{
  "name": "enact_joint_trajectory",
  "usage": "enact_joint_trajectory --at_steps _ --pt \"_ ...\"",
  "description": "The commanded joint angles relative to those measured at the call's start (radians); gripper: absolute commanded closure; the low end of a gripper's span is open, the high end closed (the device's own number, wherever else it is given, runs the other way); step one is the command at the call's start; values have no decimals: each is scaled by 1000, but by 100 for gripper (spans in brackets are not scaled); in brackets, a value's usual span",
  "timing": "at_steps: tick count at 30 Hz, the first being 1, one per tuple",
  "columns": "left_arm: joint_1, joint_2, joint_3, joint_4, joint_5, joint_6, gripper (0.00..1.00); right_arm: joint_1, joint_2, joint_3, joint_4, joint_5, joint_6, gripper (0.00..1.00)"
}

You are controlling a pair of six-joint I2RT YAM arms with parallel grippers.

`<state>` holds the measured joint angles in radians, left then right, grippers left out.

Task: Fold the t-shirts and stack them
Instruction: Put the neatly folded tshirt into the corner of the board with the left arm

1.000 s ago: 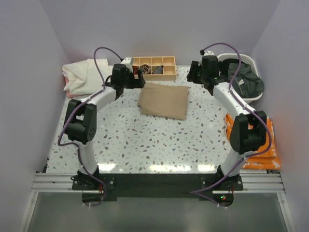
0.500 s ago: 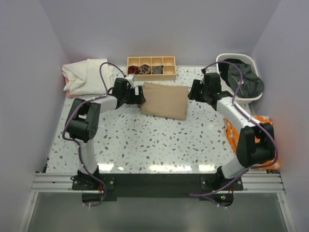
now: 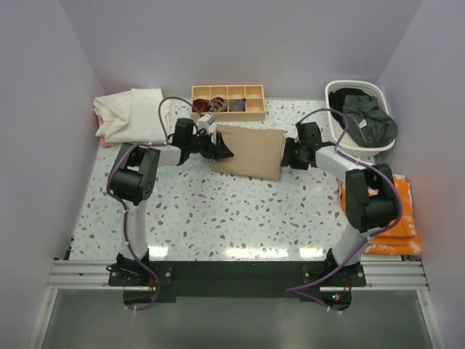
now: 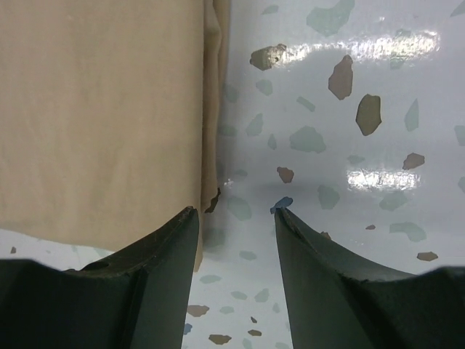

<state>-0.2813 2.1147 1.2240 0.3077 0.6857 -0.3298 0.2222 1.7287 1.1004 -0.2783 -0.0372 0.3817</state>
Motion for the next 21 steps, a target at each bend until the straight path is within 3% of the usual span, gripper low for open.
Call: enact_joint_trajectory --at_steps 1,4,7,8,13,19,21 --pt "1 83 26 24 167 -40 11 2 54 62 -1 22 23 49" --pt "-7 103 23 65 202 -63 14 2 110 76 28 -1 31 50" --pt "-10 113 2 119 216 -103 27 0 158 108 48 -50 33 50" --pt "-10 114 -9 125 216 -116 36 -1 167 116 51 -67 34 50" --pt "-13 113 -47 140 206 -133 58 -3 200 133 87 -167 43 50" --pt "-38 99 -96 125 176 -135 99 2 157 73 71 -237 31 50" --pt "-56 62 -129 120 140 -124 100 3 126 18 67 -269 16 50"
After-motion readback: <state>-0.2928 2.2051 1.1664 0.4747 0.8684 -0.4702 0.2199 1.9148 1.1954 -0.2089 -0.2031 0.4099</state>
